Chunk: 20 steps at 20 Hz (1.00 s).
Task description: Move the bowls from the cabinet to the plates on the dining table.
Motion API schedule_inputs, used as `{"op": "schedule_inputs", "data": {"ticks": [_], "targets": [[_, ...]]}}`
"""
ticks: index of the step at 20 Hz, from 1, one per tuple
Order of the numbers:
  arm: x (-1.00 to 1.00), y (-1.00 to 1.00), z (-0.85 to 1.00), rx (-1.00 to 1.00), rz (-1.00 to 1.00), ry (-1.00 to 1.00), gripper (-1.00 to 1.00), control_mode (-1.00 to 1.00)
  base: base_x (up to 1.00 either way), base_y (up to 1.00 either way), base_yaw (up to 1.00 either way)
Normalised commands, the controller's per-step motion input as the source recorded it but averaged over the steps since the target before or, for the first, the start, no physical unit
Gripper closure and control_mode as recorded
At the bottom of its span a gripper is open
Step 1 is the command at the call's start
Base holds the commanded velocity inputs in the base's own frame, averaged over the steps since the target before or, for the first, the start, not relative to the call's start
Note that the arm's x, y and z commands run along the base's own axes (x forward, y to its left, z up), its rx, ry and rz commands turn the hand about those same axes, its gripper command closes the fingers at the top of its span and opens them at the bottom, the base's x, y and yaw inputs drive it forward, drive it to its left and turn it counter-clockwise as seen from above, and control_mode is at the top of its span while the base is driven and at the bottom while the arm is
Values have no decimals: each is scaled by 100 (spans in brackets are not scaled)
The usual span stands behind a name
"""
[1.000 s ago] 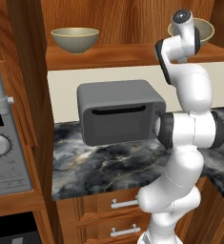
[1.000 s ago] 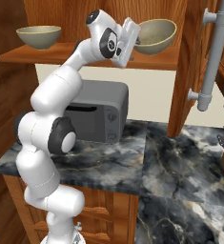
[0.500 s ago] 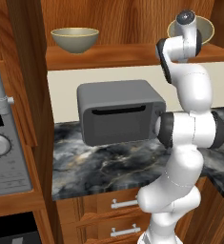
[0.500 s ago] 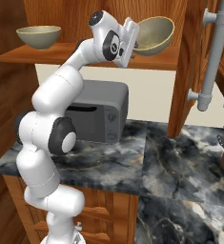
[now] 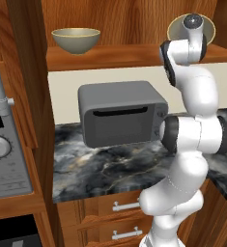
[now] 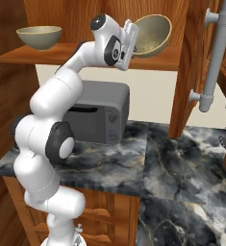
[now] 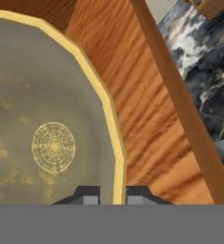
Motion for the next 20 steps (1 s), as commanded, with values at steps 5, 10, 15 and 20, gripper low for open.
{"op": "schedule_inputs", "data": {"ticks": [5,10,15,20], "targets": [[-14,18,8,0,0,-6,100,-100,0,0,0],[-27,23,44,0,1,-2,100,-100,0,0,0],[-33,21,45,0,1,0,100,-100,0,0,0],[-47,25,23,0,0,2,100,-100,0,0,0]]}}
